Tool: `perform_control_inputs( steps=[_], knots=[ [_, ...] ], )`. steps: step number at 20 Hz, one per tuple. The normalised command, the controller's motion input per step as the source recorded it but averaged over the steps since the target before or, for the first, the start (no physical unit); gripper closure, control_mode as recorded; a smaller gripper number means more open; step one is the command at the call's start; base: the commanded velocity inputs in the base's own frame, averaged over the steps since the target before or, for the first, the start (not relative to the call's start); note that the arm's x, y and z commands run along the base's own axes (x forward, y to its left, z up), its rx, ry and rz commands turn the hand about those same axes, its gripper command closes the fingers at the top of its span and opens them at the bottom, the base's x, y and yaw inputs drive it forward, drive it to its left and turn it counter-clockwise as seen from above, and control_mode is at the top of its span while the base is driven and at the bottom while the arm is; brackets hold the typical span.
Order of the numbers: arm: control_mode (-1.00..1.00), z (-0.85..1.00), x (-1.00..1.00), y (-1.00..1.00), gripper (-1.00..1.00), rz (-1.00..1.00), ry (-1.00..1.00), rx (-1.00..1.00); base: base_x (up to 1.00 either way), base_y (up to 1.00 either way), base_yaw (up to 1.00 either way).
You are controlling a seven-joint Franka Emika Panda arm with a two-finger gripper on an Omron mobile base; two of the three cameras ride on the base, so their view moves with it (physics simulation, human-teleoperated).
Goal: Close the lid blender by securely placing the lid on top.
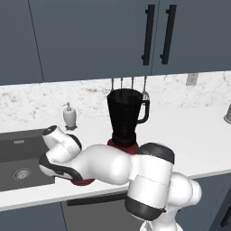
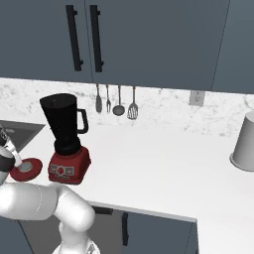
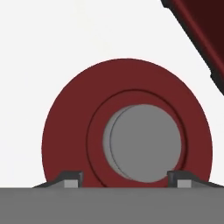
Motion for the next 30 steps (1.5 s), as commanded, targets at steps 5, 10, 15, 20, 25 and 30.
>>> perform_control_inputs(
  steps=[5,10,15,20,25,30],
  knots=[
    [-1.00,-0.31,0.05,-0.23,-1.00,0.00,-0.12,0.00,0.00,0.00,0.00],
    [-1.00,-0.38,0.05,-0.38,-1.00,0.00,-0.11,0.02,0.00,0.00,0.00],
    [-1.00,-0.38,0.07,-0.40,-1.00,0.00,-0.10,0.02,0.00,0.00,0.00],
    [-1.00,-0.36,0.14,-0.37,-1.00,0.00,-0.09,0.04,0.00,0.00,0.00],
    [-1.00,-0.38,0.18,-0.34,-1.00,0.03,-0.09,0.05,0.00,0.00,0.00],
    [-1.00,-0.38,0.16,-0.46,-1.00,0.06,-0.08,0.07,0.00,0.00,0.00]
  ],
)
